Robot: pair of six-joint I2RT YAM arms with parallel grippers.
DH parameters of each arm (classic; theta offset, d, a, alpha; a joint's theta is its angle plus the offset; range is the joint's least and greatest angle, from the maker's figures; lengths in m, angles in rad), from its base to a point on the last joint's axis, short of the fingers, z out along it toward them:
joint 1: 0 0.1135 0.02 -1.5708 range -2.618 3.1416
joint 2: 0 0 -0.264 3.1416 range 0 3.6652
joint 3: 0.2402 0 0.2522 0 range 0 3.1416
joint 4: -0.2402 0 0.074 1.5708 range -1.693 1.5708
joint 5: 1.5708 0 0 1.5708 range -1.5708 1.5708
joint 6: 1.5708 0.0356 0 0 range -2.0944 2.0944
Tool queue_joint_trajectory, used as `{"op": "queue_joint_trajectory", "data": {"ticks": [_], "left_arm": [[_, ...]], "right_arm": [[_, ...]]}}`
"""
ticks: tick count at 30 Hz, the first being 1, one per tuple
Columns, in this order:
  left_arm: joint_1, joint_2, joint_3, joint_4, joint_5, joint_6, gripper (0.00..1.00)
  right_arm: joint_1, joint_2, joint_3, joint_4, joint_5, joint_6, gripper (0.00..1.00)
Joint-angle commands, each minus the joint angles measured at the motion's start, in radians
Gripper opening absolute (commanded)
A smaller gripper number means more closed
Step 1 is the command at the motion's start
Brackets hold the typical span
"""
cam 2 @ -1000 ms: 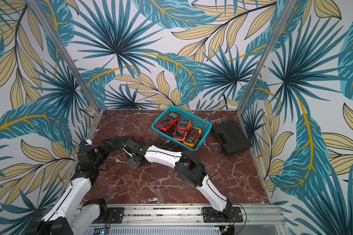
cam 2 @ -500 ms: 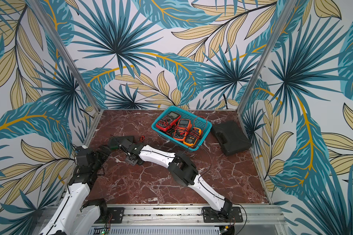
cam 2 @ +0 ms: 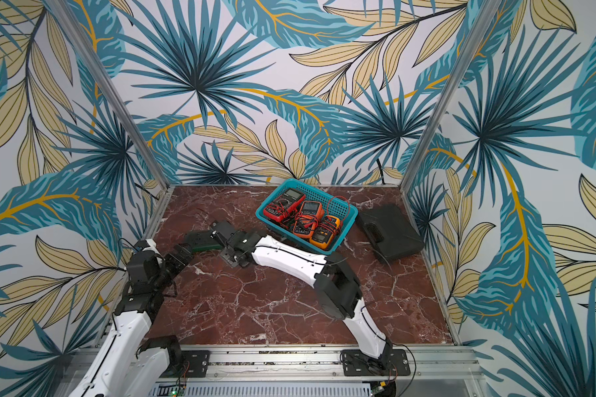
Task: Put the multimeter into the basket
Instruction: Pick up the multimeter from the center of the board.
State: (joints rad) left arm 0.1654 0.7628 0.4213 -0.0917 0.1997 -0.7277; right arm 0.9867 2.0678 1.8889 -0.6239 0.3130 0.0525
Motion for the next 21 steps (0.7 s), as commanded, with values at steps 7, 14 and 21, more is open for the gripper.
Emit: {"op": "queue_joint_trajectory", "data": {"ticks": [7, 14, 21], "left_arm": [[-0.159, 0.035, 0.082, 0.234, 0.244, 0.092, 1.00], [-0.390, 0.219, 0.169, 0.526, 0.383, 0.139, 1.00], [-0.539, 0.407, 0.297, 0.721, 0.547, 0.201, 1.00]], "right_arm": [[-0.176, -0.367, -0.298, 0.226, -0.234, 0.178, 0.31], [-0.454, -0.538, -0.518, 0.541, -0.761, 0.355, 0.31], [-0.597, -0.541, -0.587, 0.904, -1.137, 0.627, 0.31]]}}
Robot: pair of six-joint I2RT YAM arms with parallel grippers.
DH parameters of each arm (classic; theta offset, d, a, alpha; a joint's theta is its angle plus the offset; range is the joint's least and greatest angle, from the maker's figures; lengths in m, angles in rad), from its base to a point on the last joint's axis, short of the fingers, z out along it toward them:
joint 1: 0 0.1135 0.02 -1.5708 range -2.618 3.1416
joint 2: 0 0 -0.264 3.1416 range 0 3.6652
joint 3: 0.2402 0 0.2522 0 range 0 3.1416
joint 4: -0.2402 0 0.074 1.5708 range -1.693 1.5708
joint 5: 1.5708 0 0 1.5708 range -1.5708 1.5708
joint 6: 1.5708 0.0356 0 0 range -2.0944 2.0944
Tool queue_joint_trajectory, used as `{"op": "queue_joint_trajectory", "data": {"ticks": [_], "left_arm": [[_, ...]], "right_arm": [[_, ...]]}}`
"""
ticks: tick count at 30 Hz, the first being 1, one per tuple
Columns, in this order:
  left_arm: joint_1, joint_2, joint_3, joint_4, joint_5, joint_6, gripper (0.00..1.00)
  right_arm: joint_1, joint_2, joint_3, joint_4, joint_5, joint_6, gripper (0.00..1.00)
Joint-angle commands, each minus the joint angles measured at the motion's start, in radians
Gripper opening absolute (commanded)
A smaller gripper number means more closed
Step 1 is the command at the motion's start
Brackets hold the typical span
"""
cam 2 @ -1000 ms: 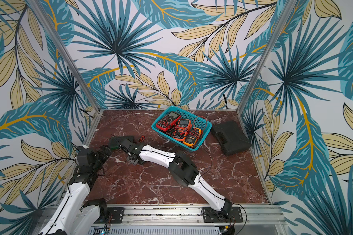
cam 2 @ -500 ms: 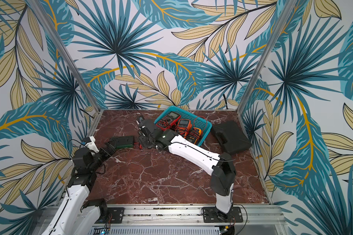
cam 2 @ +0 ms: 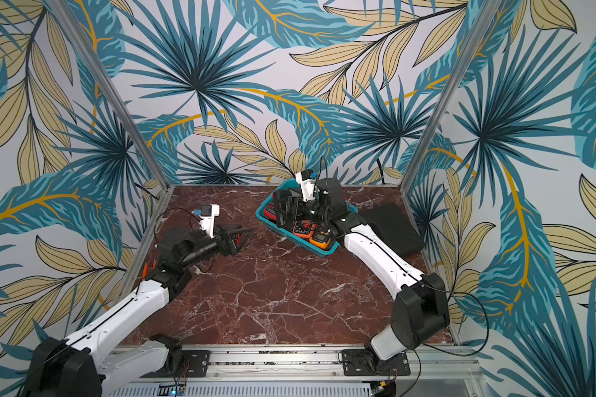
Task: Put the multimeter into the basket
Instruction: Pick up the multimeter from the center of the board.
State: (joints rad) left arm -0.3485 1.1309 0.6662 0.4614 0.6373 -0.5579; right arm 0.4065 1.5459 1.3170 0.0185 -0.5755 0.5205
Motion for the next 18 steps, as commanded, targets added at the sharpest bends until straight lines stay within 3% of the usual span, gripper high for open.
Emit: {"op": "queue_joint_trajectory", "data": {"ticks": [1, 10, 18], "left_arm": [[-0.032, 0.066, 0.067, 0.212, 0.134, 0.009, 1.00], [-0.041, 0.231, 0.203, 0.370, 0.223, -0.113, 1.00], [-0.054, 0.323, 0.299, 0.436, 0.273, -0.190, 1.00]], "right_arm": [[-0.026, -0.011, -0.015, 0.307, -0.281, 0.191, 0.31], [-0.037, 0.062, 0.005, 0.596, -0.404, 0.431, 0.32], [-0.038, 0.094, 0.000, 0.697, -0.413, 0.507, 0.33]]}}
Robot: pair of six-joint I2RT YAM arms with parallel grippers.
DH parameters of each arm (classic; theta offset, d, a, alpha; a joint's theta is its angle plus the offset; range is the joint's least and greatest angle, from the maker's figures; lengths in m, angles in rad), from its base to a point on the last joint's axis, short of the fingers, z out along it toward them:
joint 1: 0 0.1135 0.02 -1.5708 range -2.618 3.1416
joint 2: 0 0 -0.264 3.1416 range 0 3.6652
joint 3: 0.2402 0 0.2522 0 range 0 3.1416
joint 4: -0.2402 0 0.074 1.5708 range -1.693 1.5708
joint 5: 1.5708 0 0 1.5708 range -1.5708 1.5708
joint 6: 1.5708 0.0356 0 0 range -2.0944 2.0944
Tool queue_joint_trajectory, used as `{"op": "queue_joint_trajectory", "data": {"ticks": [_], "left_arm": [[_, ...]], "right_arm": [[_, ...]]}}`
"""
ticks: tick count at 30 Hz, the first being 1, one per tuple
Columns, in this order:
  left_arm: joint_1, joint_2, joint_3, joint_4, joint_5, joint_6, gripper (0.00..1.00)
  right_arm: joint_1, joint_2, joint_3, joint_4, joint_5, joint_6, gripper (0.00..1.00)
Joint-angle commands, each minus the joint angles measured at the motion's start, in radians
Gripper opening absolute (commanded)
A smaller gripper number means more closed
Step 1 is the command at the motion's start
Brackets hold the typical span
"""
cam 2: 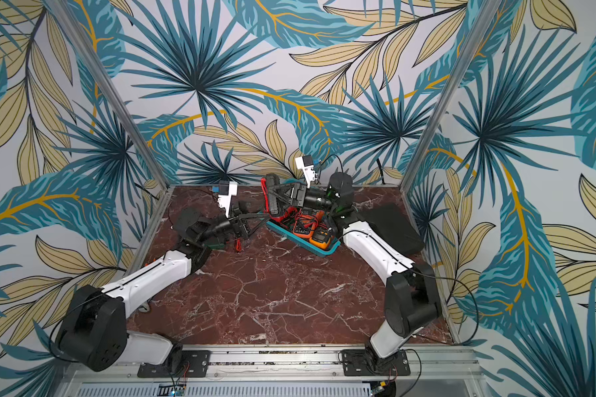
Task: Put the multimeter into the basket
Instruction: Pick up the multimeter from the center of the board.
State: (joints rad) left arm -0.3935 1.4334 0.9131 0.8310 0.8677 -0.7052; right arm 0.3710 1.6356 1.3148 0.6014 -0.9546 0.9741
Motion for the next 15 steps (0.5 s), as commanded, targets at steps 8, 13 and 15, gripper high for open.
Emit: {"op": "queue_joint_trajectory", "data": {"ticks": [8, 13, 15], "left_arm": [[-0.031, 0.099, 0.116, 0.126, 0.062, -0.127, 1.00], [-0.040, 0.134, 0.138, 0.185, 0.062, -0.179, 1.00], [-0.041, 0.143, 0.144, 0.202, 0.052, -0.194, 1.00]], "right_arm": [[0.000, -0.003, -0.007, 0.127, -0.032, 0.045, 0.33], [-0.001, -0.018, -0.018, 0.058, -0.025, -0.025, 0.33], [0.000, -0.020, -0.023, 0.047, -0.022, -0.038, 0.33]]}}
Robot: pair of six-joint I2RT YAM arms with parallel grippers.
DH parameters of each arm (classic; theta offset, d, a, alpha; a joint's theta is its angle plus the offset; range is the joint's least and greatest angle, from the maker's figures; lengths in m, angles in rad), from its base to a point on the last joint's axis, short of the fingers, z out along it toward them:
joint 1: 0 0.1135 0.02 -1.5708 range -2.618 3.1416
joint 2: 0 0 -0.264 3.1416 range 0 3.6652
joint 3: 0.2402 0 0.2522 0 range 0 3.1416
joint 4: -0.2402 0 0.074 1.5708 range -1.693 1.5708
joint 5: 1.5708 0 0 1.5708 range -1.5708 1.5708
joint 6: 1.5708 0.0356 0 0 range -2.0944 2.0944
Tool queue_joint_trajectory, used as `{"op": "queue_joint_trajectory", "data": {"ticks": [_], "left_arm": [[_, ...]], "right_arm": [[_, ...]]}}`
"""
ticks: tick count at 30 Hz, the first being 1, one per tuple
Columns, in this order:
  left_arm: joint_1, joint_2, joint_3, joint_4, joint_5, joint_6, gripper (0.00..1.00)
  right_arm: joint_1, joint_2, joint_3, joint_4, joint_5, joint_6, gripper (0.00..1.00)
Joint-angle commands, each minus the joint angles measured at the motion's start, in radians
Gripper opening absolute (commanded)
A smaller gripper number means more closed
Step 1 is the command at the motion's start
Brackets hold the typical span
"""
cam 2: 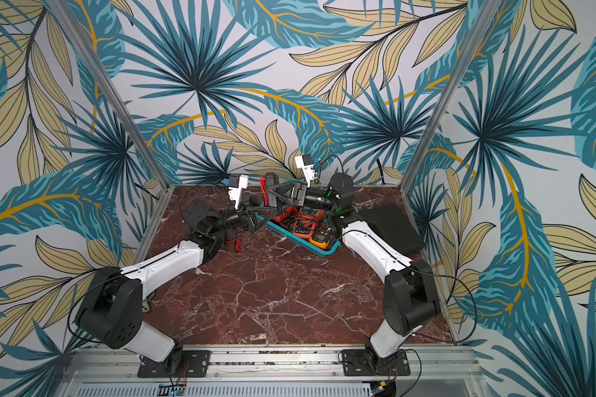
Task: Put the multimeter into the basket
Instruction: Pick up the multimeter from the center of the board, then place the multimeter in the basket.
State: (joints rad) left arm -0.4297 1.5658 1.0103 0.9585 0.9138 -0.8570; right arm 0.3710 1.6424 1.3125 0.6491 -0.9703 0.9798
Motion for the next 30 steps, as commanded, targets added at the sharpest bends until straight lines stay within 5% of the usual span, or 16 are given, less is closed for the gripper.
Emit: {"op": "queue_joint_trajectory", "data": {"ticks": [1, 8, 14, 18, 22, 26, 30], "left_arm": [[-0.005, 0.015, 0.049, 0.080, 0.001, -0.048, 1.00], [-0.014, 0.046, 0.078, 0.093, 0.007, -0.083, 0.84], [-0.014, 0.044, 0.080, 0.059, -0.017, -0.082, 0.53], [-0.014, 0.030, 0.079, -0.020, -0.057, -0.050, 0.25], [-0.015, -0.010, 0.075, -0.212, -0.134, 0.055, 0.11], [-0.026, -0.061, 0.095, -0.511, -0.273, 0.208, 0.00], [-0.050, -0.075, 0.152, -0.761, -0.421, 0.320, 0.00]], "right_arm": [[0.000, -0.027, -0.022, -0.002, -0.006, -0.046, 0.33], [0.000, -0.024, -0.024, -0.017, -0.003, -0.064, 0.34], [0.000, -0.034, -0.020, -0.119, 0.025, -0.150, 0.40], [0.000, -0.055, -0.007, -0.264, 0.070, -0.252, 0.55], [-0.004, -0.092, 0.028, -0.496, 0.167, -0.395, 0.96], [-0.028, -0.163, 0.041, -0.699, 0.350, -0.512, 0.99], [-0.062, -0.257, 0.031, -0.855, 0.599, -0.583, 0.99]]}}
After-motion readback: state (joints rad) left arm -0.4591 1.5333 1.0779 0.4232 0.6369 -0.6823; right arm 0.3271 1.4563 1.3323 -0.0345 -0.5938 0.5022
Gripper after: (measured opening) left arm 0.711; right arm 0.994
